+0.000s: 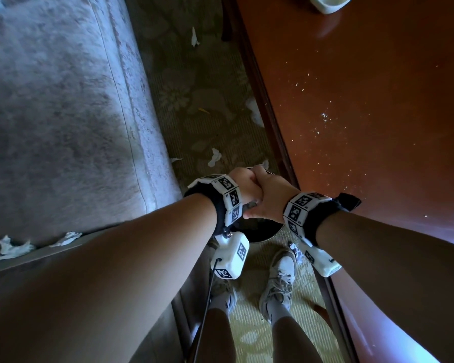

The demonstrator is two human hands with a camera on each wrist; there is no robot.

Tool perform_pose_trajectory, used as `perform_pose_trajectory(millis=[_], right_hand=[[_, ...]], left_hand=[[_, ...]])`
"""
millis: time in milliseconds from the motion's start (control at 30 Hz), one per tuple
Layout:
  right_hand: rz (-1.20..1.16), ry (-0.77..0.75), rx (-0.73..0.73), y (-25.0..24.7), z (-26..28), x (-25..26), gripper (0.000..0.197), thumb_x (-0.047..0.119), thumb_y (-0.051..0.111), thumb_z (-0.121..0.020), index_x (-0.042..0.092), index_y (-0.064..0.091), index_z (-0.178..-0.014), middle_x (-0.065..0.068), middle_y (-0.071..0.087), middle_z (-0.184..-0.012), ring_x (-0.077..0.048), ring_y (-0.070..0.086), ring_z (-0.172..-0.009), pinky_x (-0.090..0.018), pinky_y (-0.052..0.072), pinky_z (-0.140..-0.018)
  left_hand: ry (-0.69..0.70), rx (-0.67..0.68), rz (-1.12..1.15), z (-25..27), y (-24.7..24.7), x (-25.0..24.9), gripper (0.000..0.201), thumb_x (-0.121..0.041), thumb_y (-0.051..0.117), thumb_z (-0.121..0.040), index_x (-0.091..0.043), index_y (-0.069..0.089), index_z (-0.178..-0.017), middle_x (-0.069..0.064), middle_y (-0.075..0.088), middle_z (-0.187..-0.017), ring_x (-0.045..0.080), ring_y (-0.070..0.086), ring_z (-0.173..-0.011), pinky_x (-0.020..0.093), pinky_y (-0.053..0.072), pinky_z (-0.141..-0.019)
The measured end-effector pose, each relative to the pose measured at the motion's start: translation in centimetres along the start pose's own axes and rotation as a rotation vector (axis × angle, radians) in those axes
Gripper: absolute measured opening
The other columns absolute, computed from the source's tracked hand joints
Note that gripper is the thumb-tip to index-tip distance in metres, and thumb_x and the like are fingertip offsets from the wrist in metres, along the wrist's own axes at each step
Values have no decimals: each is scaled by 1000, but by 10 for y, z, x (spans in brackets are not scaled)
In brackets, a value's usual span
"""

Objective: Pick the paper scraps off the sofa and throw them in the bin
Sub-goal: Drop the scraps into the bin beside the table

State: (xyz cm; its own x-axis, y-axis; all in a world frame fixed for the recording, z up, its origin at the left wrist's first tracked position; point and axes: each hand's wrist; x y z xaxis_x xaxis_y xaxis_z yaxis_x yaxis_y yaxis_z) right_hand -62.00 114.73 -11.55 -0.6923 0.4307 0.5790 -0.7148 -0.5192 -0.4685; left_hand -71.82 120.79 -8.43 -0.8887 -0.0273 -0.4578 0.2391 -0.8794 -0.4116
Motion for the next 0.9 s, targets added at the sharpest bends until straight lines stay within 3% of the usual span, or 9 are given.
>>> perform_pose_trajectory(millis=[100,233,333,433,567,667,767,900], right_hand=[[-52,-4,-26,1,0,-2,70,39,86,-62,27,42,-115,9,61,-97,-11,62,-89,-32,55,-81],[-101,0,-70,5,-4,-1,66,40,84,-65,22,46,-116,7,61,-98,-13,61,-90,-30,53,-80],[-72,-5,-107,6,-6,-2,59,38,78,-74,17,47,-120,5,60,-98,-15,61,-89,-26,48,-74],[-72,3,-131,8,-6,-5,55,37,76,-76,19,48,-119,2,62,-101,-17,61,-89,-25,45,-72],[-47,-14,-109,10,-5,-5,59,36,81,-72,19,47,-116,4,61,-96,-14,60,-85,-24,45,-71],[-45,-11,-104,14,-4,-8,61,39,82,-69,20,47,-114,6,59,-97,-12,58,-84,-25,46,-74],[-64,-15,-124,15,-3,-10,55,37,81,-70,21,48,-111,8,57,-92,-12,58,-83,-25,48,-73],[-78,0,-136,8,-3,-8,44,32,78,-75,18,52,-108,10,55,-90,-11,56,-84,-25,46,-73]], left_hand=[[11,-58,108,2,6,4,21,-3,58,-86,-3,68,-105,8,66,-90,17,62,-89,18,47,-62],[-61,-100,315,4,11,11,19,-6,57,-86,-6,72,-97,14,72,-92,23,68,-88,31,55,-85],[-102,-130,265,0,13,8,21,-16,56,-90,-5,70,-101,15,71,-98,28,67,-96,37,53,-89],[-198,-97,135,-2,15,11,39,-33,51,-95,-1,66,-111,19,68,-109,32,64,-103,32,52,-79],[-168,31,143,-7,19,21,42,-31,52,-96,3,60,-119,23,63,-122,37,61,-113,20,37,-53],[-174,72,99,-10,20,24,45,-34,52,-96,3,59,-122,22,64,-116,36,63,-106,20,34,-51],[-203,79,110,-11,19,27,47,-35,52,-96,4,60,-120,17,59,-94,25,53,-77,21,35,-51],[-278,-8,169,-17,19,28,45,-39,52,-93,4,63,-103,17,59,-81,25,56,-73,29,40,-57]])
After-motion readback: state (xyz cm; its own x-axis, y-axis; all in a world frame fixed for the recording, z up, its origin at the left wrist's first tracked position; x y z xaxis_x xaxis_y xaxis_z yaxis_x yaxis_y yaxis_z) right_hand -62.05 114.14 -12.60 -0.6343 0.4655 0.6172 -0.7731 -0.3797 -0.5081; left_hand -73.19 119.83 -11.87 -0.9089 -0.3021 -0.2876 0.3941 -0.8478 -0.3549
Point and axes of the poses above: each hand's wrist, its own z-axis away from the middle knuckle, its own y-axis out of the palm, x = y × z
